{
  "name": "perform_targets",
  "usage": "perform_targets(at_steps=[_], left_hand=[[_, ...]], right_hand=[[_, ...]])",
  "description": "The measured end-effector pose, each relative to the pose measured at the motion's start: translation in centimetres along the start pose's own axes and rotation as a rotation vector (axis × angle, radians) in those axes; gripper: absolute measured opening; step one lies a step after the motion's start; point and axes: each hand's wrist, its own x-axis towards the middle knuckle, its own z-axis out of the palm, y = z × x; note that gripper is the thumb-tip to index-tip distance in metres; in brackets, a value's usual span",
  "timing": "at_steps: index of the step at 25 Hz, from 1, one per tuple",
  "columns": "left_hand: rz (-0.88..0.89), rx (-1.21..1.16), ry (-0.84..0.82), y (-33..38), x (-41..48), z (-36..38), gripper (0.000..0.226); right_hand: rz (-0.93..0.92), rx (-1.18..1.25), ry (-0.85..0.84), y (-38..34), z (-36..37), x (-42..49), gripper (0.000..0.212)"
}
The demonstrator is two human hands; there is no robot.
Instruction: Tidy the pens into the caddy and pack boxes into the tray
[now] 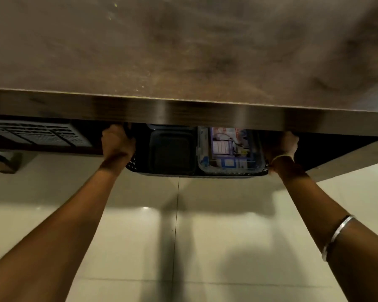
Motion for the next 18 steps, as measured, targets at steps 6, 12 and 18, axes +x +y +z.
perform_targets(at_steps=[6,12,18], left_hand=[[0.04,-0.035,0.115,1.2,4.8,3.6,0.042],[0.137,-0.036,0.181,1.8,7.5,4.7,0.034],[0.035,-0.099,0.199,1.7,5.4,4.1,0.04]], right_hand=[[-0.121,-0.016,0.101,-1.4,2.0,4.3,0.039],[-0.135,0.044,0.16,-2.3,2.6,6.7,0.037],[-0.14,-0.006,0.15,-2.1,2.4,4.6,0.039]])
